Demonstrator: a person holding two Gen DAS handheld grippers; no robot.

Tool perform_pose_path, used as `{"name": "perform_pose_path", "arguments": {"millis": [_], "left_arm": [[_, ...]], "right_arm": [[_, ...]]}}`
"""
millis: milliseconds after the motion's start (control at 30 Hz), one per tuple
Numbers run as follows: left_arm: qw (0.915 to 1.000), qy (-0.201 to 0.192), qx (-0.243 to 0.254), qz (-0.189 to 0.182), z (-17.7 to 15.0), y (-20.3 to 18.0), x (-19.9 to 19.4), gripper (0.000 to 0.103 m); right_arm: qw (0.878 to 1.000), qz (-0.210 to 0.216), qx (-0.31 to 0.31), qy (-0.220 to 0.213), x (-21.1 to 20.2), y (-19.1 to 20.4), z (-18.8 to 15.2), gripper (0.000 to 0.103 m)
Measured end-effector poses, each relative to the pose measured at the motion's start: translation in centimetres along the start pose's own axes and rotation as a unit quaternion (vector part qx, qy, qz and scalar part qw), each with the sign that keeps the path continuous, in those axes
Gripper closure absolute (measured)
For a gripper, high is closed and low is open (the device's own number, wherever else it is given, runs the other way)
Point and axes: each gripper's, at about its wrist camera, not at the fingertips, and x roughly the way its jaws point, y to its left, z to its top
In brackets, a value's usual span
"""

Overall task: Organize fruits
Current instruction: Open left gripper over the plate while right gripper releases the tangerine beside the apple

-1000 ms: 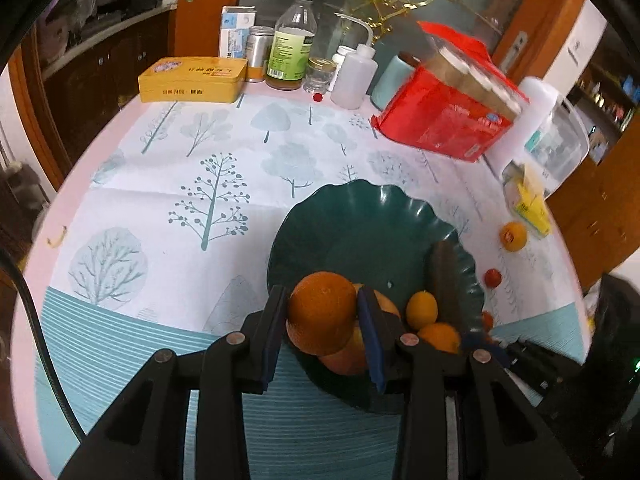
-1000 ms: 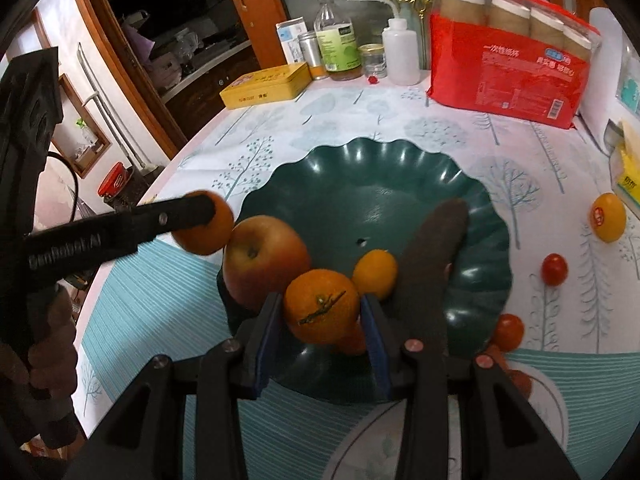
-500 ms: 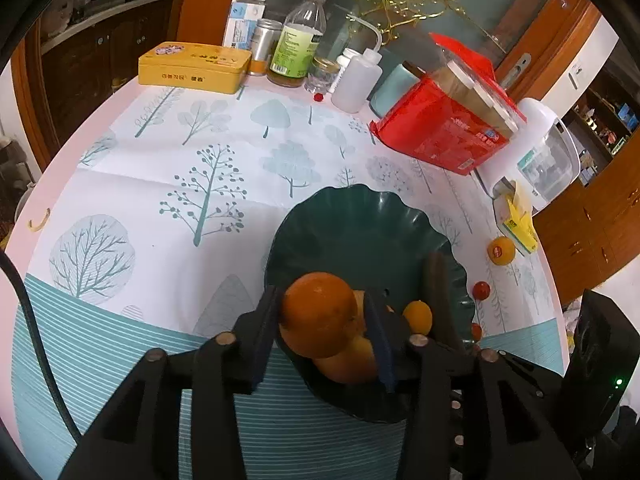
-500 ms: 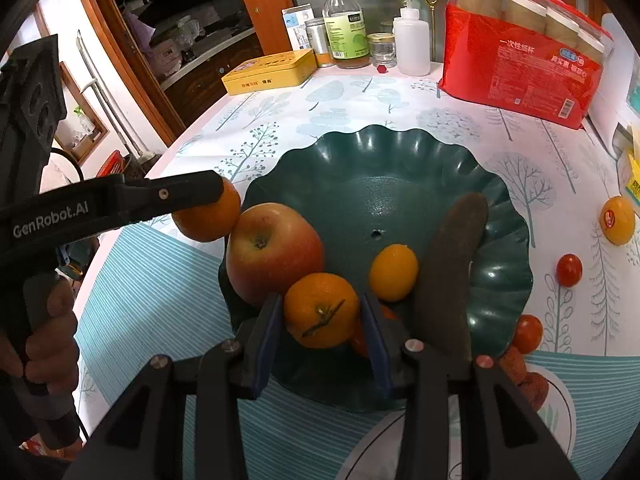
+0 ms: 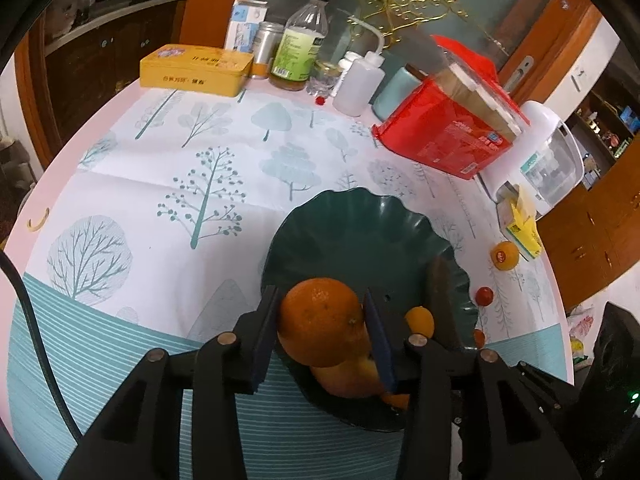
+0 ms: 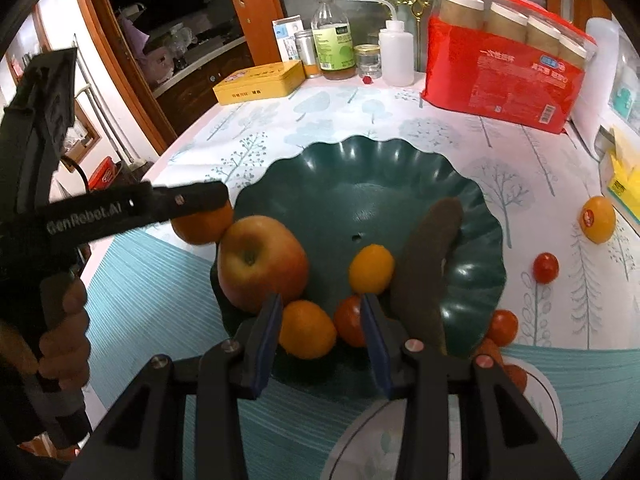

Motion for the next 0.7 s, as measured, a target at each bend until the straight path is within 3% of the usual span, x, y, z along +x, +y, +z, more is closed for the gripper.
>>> {"name": "perform_pose_path", "arguments": {"millis": [267, 533, 700], "left_arm": [[0.9995, -0.015, 0.02, -0.02, 1.8, -1.8, 0.2, 0.062], [0.9997, 0.001, 0.026, 0.002, 2.0, -2.9, 2.1, 0.062], [0.9995, -0.003, 0.029, 0.012, 2.1, -3.6, 1.7, 0.054]], "right_arm": [[1.0, -0.016, 0.007, 0.018, -0.9, -0.5, -2.0, 0.062], [0.999, -0.027, 0.008, 0.024, -2.3, -1.4, -3.5, 0.062], [0.999, -0.03, 0.022, 0.023, -2.9, -2.5, -4.1, 0.062]]}}
